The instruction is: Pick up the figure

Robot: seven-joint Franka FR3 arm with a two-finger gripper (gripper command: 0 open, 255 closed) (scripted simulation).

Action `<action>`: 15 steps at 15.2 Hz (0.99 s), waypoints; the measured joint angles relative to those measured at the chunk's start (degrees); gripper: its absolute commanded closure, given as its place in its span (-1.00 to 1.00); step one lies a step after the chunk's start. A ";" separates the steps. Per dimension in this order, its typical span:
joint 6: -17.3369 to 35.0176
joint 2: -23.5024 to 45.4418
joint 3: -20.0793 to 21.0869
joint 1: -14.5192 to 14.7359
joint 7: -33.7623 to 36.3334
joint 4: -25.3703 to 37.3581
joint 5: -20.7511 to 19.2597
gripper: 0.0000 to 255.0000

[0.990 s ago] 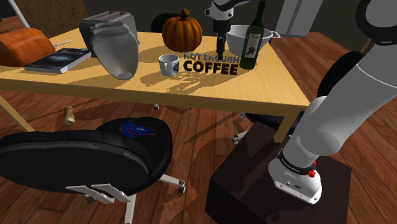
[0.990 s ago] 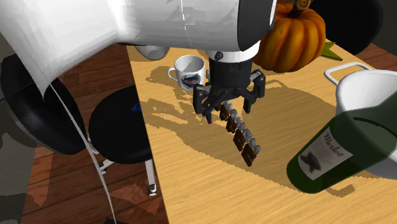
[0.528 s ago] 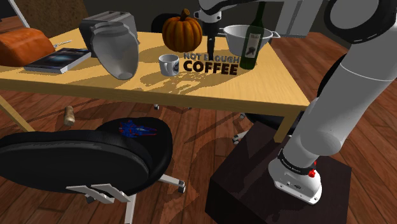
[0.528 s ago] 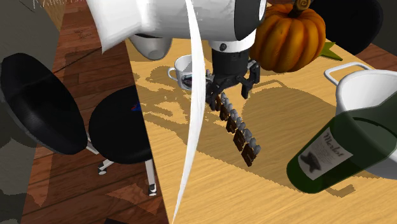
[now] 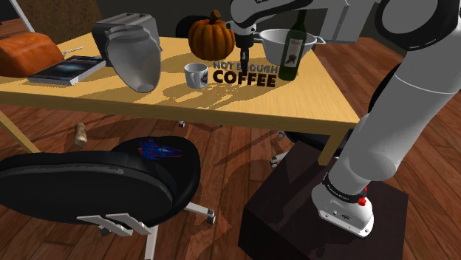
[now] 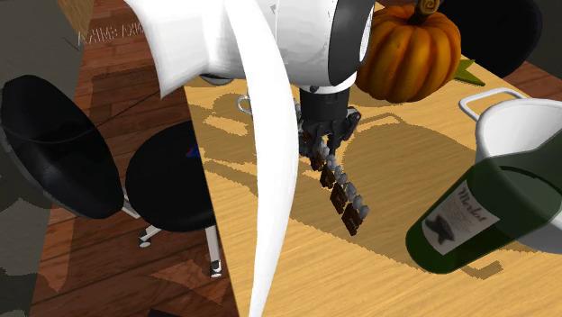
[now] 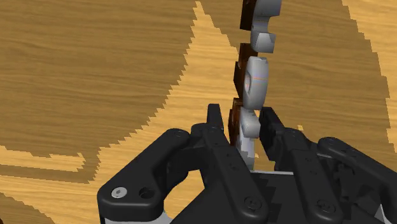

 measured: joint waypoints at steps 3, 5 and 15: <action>0.04 -0.01 0.00 0.00 -0.01 -0.01 0.01 1.00; 0.05 -0.01 -0.01 -0.01 -0.01 -0.02 0.00 1.00; -4.18 -0.29 0.04 0.04 -0.43 3.94 0.06 1.00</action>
